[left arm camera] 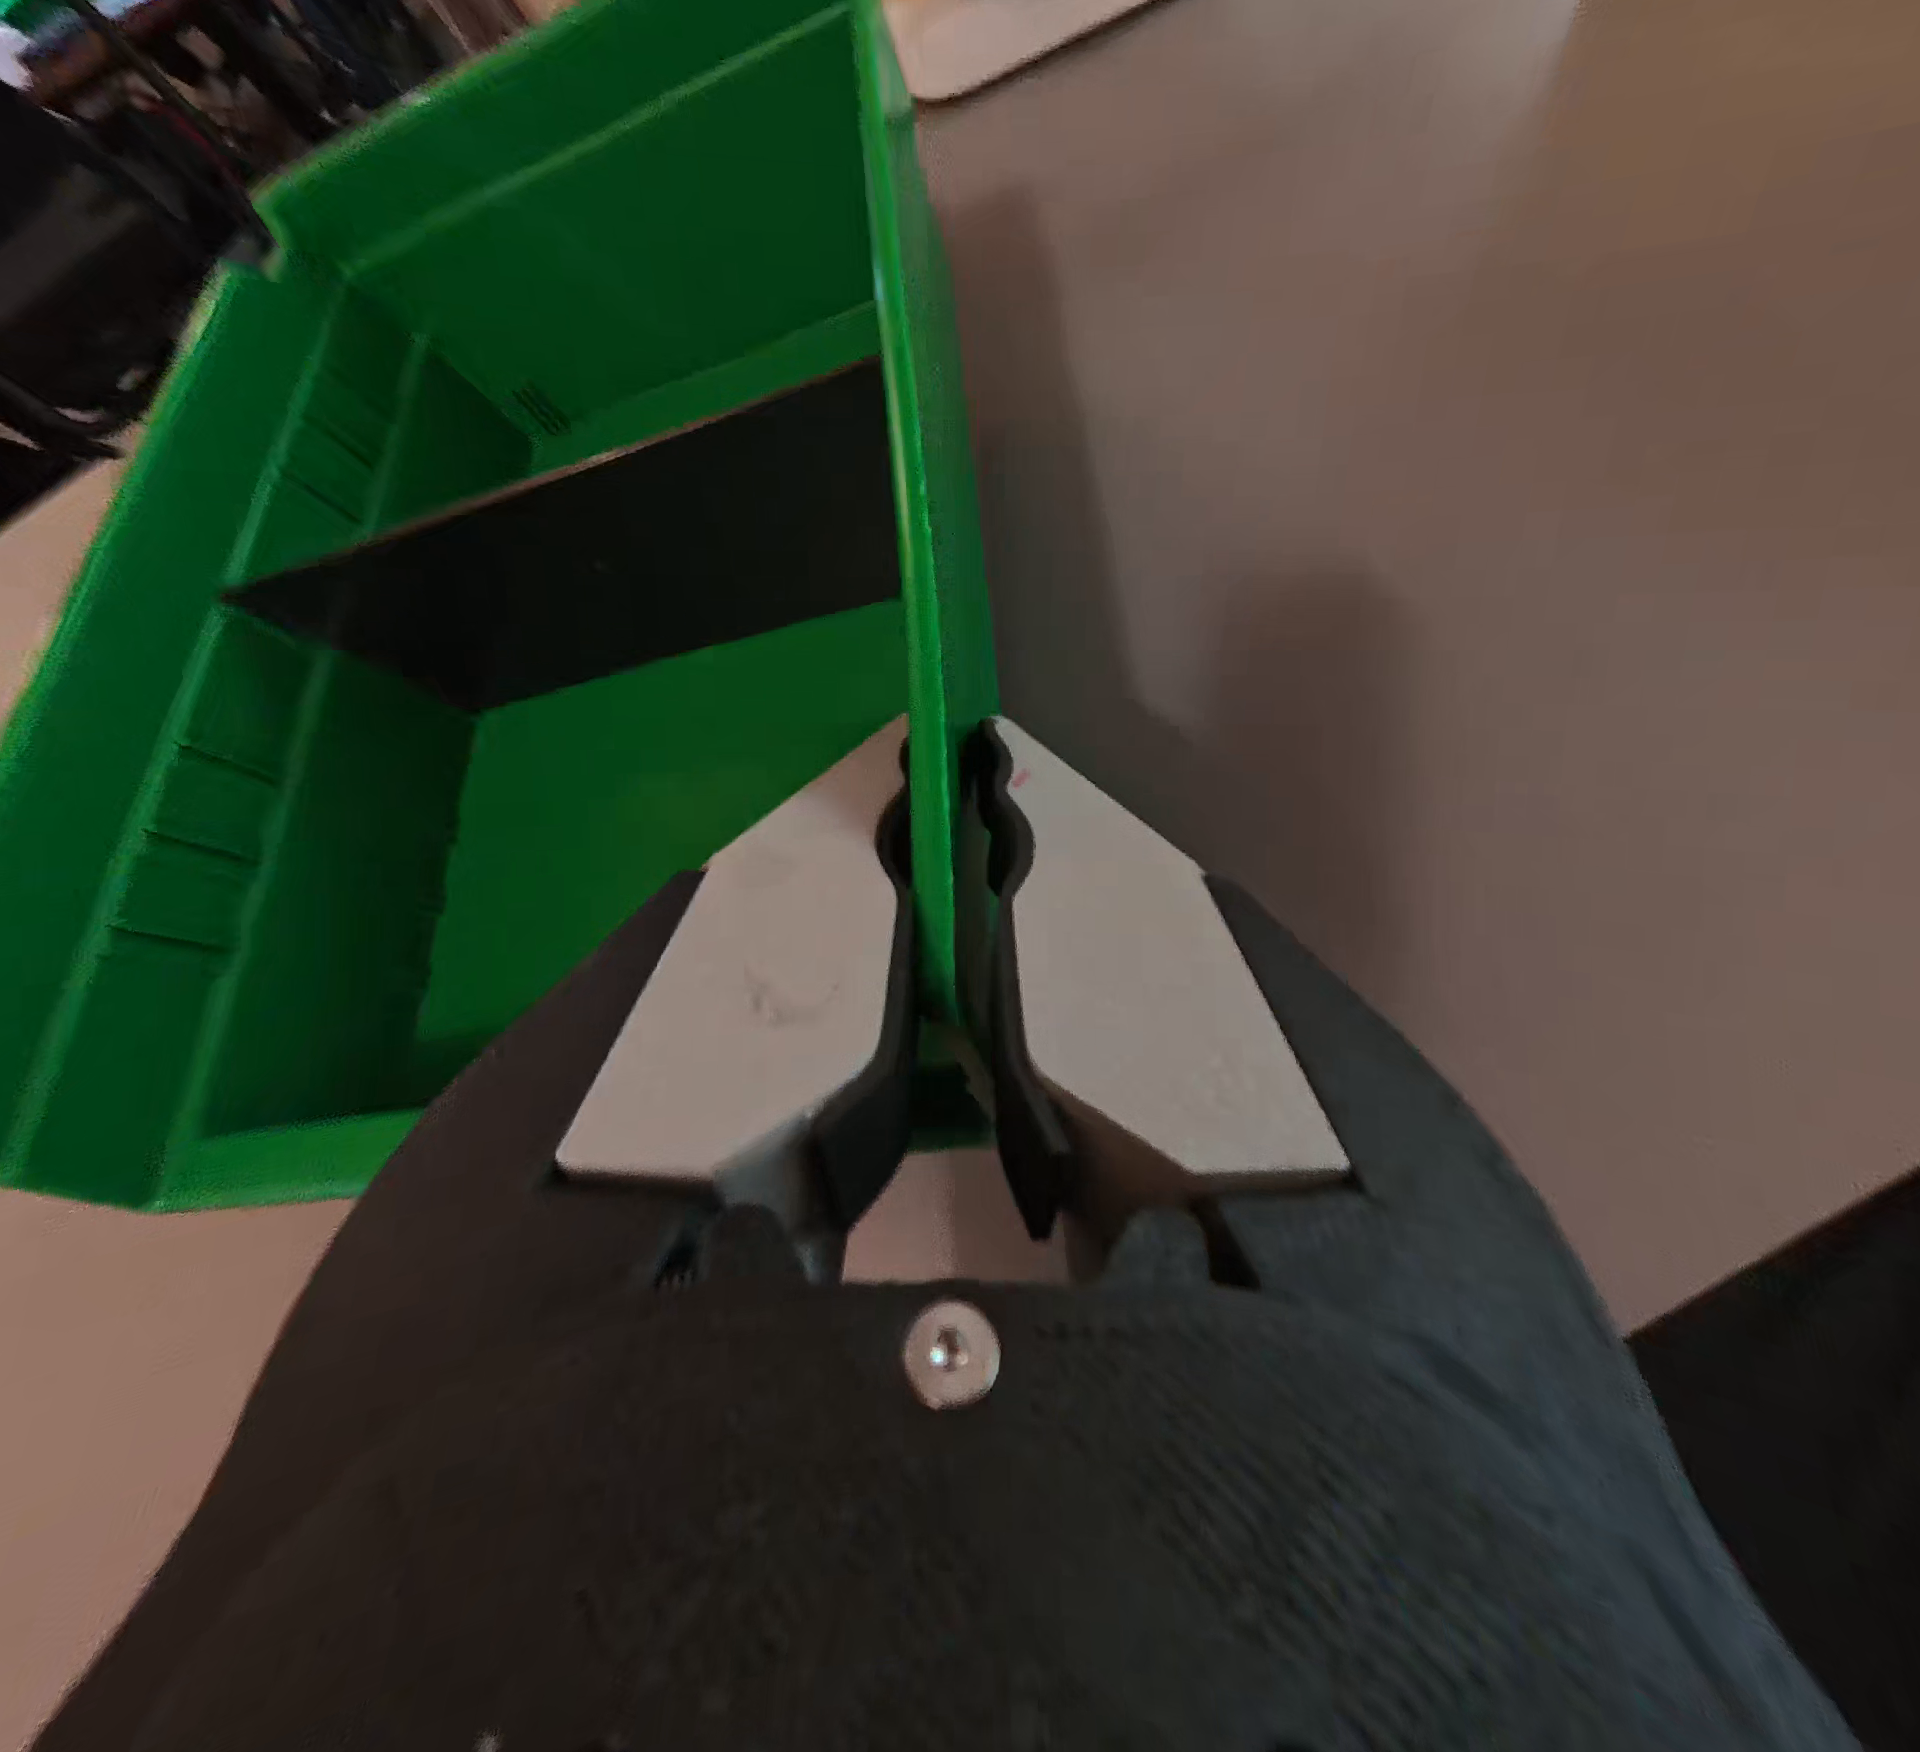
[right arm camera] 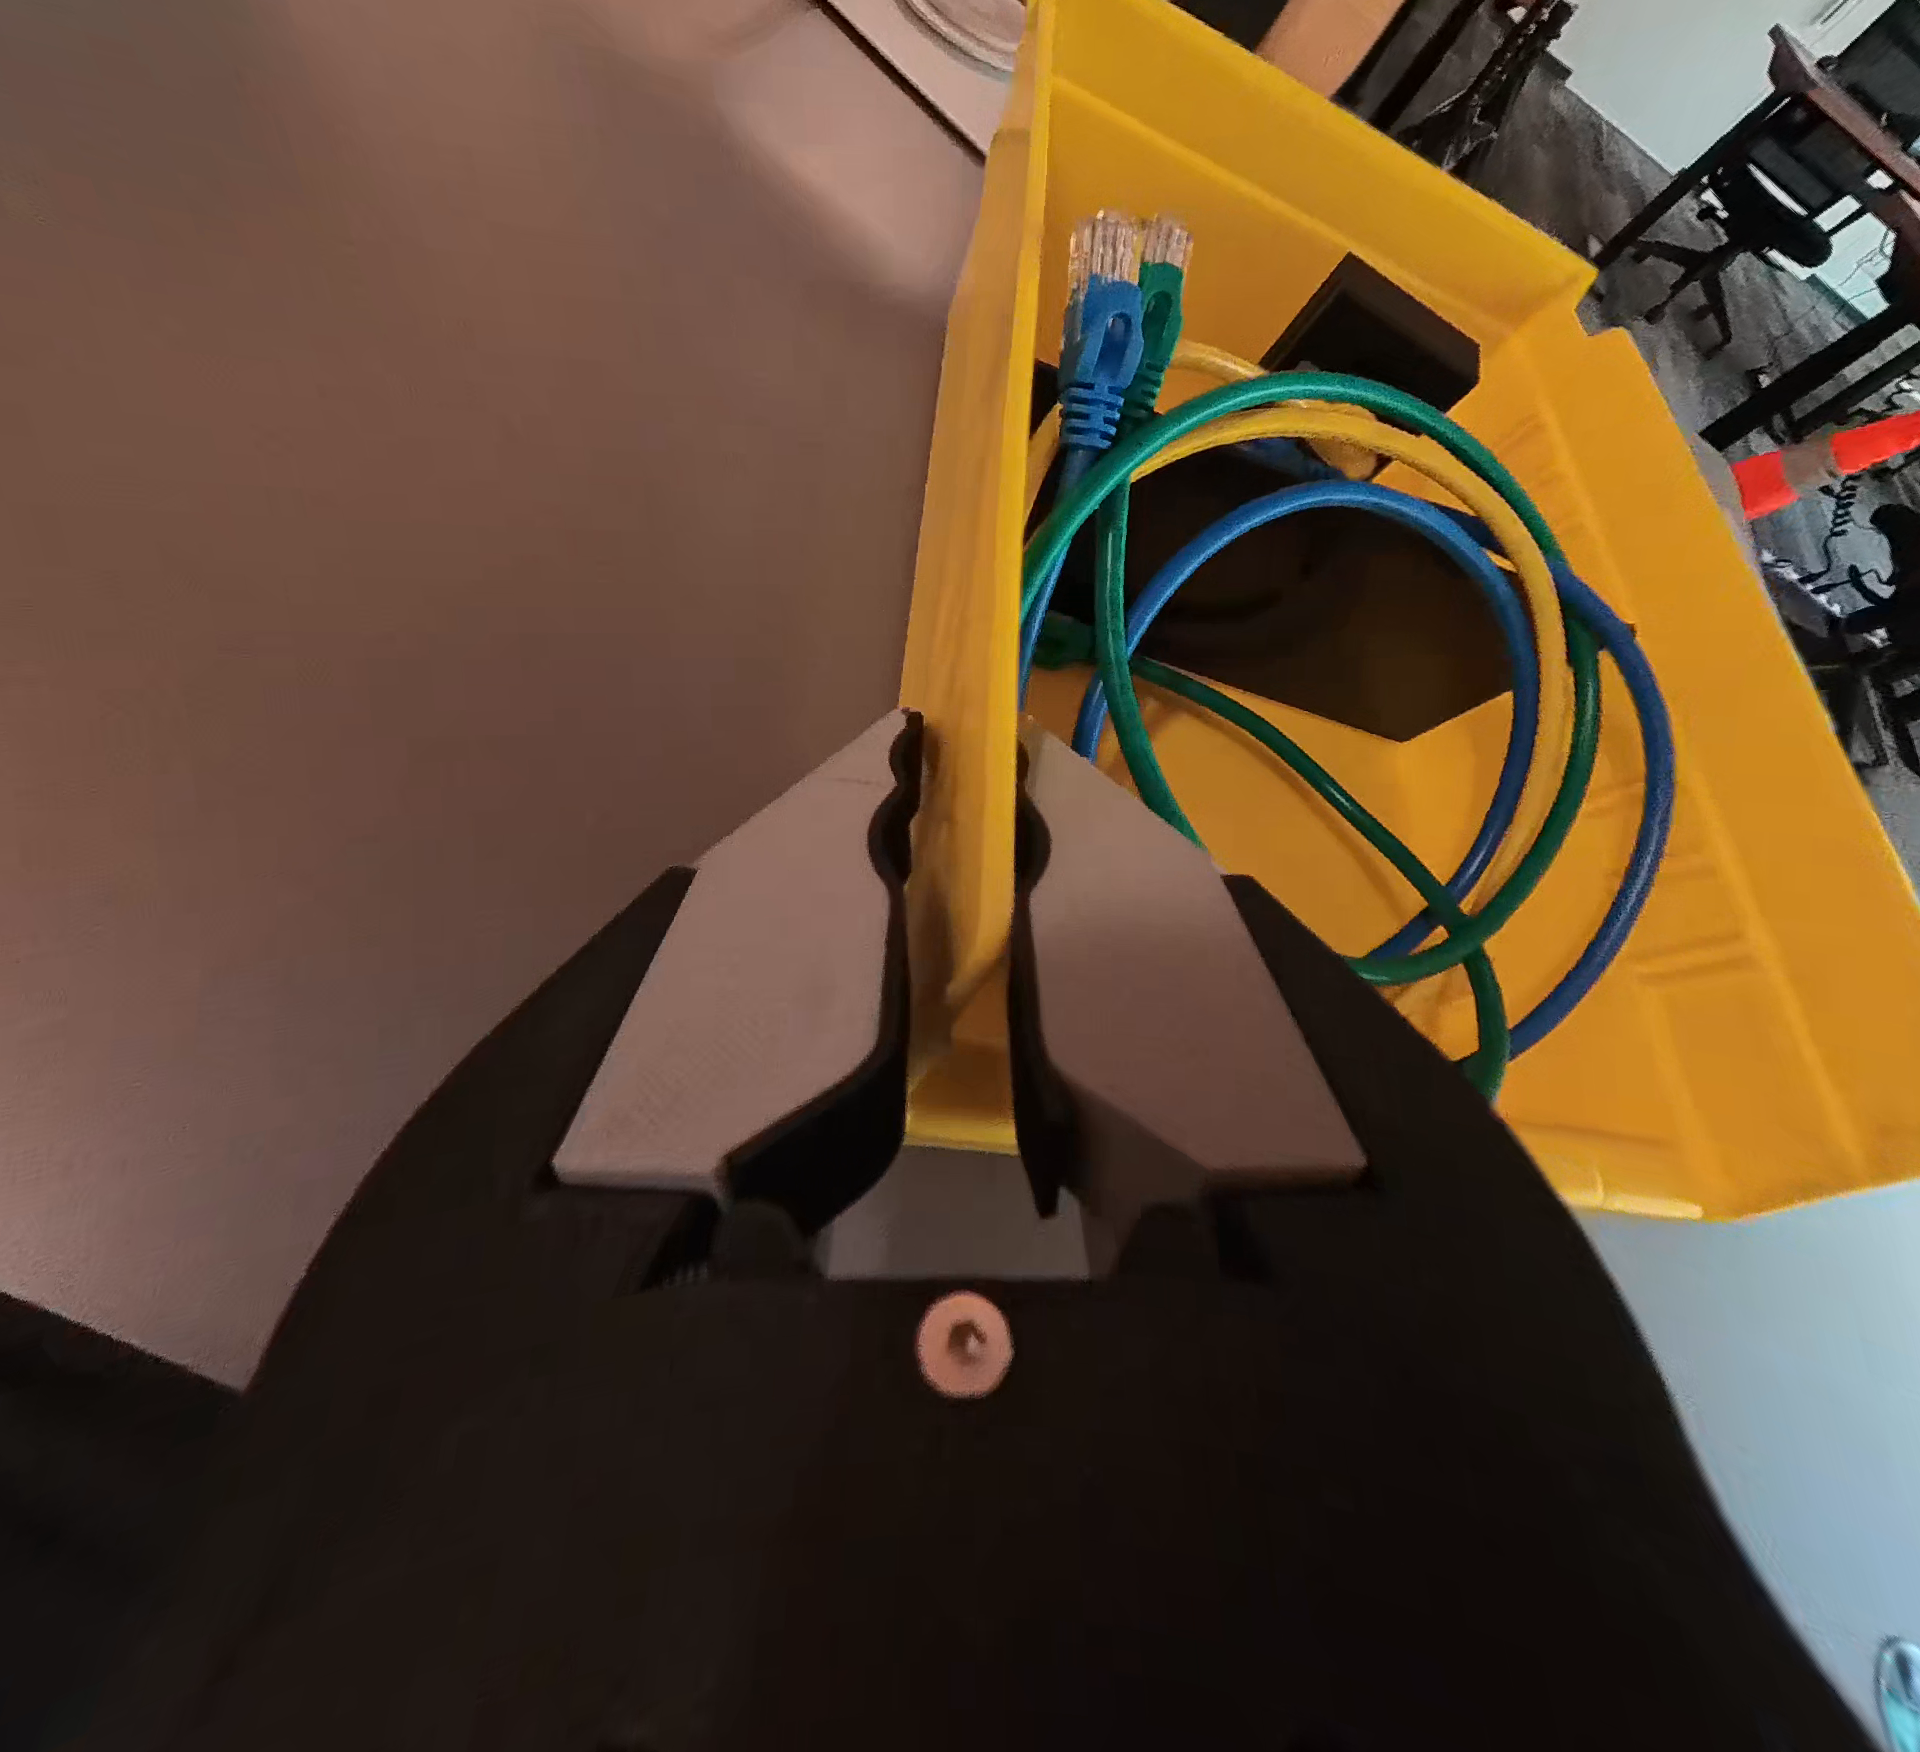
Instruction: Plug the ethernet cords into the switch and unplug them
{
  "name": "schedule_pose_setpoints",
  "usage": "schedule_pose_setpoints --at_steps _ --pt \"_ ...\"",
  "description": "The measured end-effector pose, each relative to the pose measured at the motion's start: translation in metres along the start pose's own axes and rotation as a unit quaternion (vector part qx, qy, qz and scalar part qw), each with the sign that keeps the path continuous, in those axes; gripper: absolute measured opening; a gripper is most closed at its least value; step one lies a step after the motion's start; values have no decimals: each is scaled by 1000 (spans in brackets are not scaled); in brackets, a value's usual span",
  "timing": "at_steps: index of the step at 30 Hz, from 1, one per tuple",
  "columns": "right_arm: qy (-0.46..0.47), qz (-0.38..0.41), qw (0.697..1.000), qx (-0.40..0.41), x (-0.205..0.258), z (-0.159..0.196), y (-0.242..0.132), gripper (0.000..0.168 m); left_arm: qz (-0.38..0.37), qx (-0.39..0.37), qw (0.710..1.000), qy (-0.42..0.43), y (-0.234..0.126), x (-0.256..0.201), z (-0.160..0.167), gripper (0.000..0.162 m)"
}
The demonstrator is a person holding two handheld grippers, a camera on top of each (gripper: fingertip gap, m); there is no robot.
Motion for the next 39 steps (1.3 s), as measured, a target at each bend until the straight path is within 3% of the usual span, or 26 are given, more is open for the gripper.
schedule_pose_setpoints --at_steps 8,14,17,21,26,28,31,34,37,38,39 --pt "30 -75 997 -1 71 -49 27 9 -72 -44 996 -14 -50 46 -22 5" --pt "-15 -160 987 -7 175 -113 82 39 -128 -57 989 -48 -83 91 -16 4" --pt "-29 -199 980 -13 232 -154 116 49 -151 -55 986 -52 -89 106 -12 4" --pt "-20 -236 969 -76 295 -207 140 45 -150 -60 984 -68 -92 117 -6 4" --pt "-83 -264 958 -70 355 -242 152 48 -163 -69 982 -66 -86 122 -4 4" --pt "-111 -243 958 -101 359 -248 136 45 -164 -68 982 -62 -86 121 -4 4" --pt "-122 -231 953 -154 353 -251 104 54 -157 -75 982 -69 -86 119 -6 4" --pt "-108 -257 951 -131 336 -234 79 52 -154 -78 983 -68 -84 113 -8 4" --pt "-129 -236 957 -106 296 -206 54 38 -147 -79 984 -63 -85 107 -10 4" --pt "-136 -214 962 -98 275 -196 50 26 -144 -81 984 -66 -87 106 -11 4" --pt "-140 -203 965 -86 255 -184 47 3 -142 -84 984 -68 -88 106 -12 4"
Point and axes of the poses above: each gripper's, where its closed fingertips meet, y out along the fingers, z out of its underside, x = y × z across the jaws, the point moved 3 cm from there along -y, back along the fingers, and after that the axes turned 14 degrees about -z, right-handed, at the moved point
